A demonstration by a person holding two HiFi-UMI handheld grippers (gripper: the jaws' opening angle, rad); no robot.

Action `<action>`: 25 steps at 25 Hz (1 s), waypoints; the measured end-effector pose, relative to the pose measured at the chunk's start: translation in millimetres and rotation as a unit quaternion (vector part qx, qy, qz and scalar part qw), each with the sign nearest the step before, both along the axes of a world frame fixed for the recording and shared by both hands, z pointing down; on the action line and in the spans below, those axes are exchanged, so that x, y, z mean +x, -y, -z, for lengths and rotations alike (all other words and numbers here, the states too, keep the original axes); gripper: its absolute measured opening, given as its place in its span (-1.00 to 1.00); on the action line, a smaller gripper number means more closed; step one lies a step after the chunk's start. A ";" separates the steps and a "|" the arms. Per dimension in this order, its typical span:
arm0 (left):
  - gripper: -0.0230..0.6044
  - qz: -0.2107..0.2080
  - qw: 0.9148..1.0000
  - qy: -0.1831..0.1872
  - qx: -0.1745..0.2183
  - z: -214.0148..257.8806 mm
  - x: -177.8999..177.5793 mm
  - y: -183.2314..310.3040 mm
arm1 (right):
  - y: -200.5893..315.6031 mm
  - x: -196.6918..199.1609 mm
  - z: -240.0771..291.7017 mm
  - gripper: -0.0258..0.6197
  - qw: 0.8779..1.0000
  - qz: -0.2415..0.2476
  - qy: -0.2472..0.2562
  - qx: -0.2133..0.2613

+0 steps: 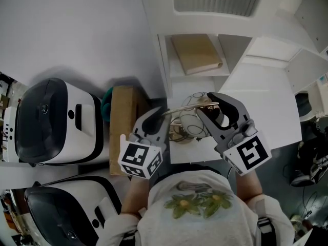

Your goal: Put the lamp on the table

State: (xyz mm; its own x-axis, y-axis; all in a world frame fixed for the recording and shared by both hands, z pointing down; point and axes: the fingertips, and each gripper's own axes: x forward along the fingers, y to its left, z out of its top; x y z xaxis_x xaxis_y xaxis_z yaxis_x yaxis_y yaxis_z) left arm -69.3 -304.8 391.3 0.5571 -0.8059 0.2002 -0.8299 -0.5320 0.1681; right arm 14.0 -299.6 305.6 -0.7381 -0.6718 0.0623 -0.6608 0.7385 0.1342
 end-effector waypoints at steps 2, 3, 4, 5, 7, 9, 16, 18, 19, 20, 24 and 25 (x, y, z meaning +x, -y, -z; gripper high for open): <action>-0.70 0.002 1.000 -0.001 -0.004 -3.3 -1.2 2.3 | 2.5 -0.8 -4.2 -0.39 1.000 0.002 -0.005 -0.002; -0.70 0.003 1.000 -0.001 -0.005 -4.8 -1.6 3.5 | 4.2 -1.8 -4.4 -0.39 1.000 0.002 -0.001 -0.004; -0.70 0.004 1.000 -0.001 -0.007 -6.1 -1.8 4.7 | 5.9 -2.6 -4.5 -0.39 1.000 0.002 0.002 -0.007; -0.70 0.005 1.000 0.000 -0.008 -7.2 -2.0 5.8 | 7.4 -3.0 -5.1 -0.39 1.000 0.002 0.004 -0.008; -0.70 0.006 1.000 0.001 -0.009 -8.8 -2.6 7.6 | 9.6 -3.6 -6.6 -0.39 1.000 0.003 0.005 -0.010; -0.70 0.005 1.000 0.001 -0.011 -10.8 -3.1 9.2 | 11.4 -4.1 -8.5 -0.39 1.000 0.004 0.004 -0.011; -0.70 0.009 1.000 0.002 -0.023 -23.7 -3.4 14.7 | 19.2 -5.5 -19.8 -0.39 1.000 0.008 -0.002 -0.020; -0.70 0.012 1.000 0.003 -0.025 -25.8 -3.8 15.8 | 20.9 -5.8 -22.1 -0.39 1.000 0.010 -0.003 -0.022; -0.70 0.013 1.000 0.004 -0.026 -26.6 -4.2 16.5 | 21.9 -6.1 -23.0 -0.39 1.000 0.010 -0.003 -0.023; -0.70 0.014 1.000 0.004 -0.026 -27.3 -4.8 17.1 | 22.7 -6.5 -23.8 -0.39 1.000 0.011 -0.003 -0.025; -0.70 0.018 0.999 0.007 -0.029 -31.1 -6.3 19.3 | 25.5 -7.1 -28.6 -0.39 0.999 0.012 -0.002 -0.032; -0.70 0.019 0.999 0.007 -0.030 -32.2 -6.1 20.1 | 26.4 -6.8 -29.9 -0.39 0.999 0.013 -0.003 -0.033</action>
State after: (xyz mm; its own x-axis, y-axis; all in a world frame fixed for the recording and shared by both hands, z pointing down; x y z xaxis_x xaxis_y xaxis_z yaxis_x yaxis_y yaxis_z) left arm -75.4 -324.9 423.4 0.5237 -0.8124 0.2566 -0.8515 -0.4896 0.1876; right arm 7.2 -326.0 335.4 -0.7544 -0.6472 0.1097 -0.6411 0.7623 0.0888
